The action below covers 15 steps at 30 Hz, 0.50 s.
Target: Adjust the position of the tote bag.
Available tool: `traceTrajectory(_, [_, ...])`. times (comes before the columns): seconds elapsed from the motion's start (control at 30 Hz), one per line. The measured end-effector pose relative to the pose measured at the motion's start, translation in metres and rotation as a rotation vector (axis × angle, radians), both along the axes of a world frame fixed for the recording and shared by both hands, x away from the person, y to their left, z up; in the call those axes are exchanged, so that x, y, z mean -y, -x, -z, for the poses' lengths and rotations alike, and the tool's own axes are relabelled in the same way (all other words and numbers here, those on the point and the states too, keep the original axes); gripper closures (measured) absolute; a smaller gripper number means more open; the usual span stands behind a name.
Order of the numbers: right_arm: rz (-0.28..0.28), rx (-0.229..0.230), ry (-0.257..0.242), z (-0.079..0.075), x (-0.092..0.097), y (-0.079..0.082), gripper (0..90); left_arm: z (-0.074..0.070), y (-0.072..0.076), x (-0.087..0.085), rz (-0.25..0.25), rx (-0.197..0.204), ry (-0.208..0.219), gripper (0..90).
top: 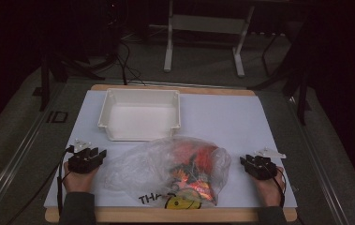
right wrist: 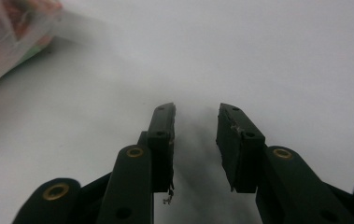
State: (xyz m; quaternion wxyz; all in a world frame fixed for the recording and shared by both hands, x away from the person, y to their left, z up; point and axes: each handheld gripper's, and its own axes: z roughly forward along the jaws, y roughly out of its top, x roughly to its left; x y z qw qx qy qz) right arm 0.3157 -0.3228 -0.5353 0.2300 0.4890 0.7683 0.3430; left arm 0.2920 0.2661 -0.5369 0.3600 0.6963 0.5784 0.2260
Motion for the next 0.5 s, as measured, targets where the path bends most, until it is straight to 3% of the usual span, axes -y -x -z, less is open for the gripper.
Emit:
traceTrajectory(0.17, [-0.03, -0.001, 0.001, 0.0, -0.001, 0.001, 66.0, -0.002, 0.002, 0.0, 0.026, 0.0, 0.006, 61.7])
traceTrajectory(0.2, [-0.04, -0.003, 0.006, -0.001, -0.003, 0.002, 65.9, -0.004, 0.003, 0.002, 0.054, 0.006, 0.006, 62.0])
traceTrajectory(0.3, [-0.053, -0.004, 0.01, -0.002, -0.004, 0.004, 66.0, -0.005, 0.005, 0.003, 0.074, 0.013, 0.007, 61.9])
traceTrajectory(0.5, [-0.13, -0.002, 0.016, -0.012, -0.01, 0.01, 67.8, -0.012, 0.009, 0.005, 0.112, 0.03, 0.004, 63.1])
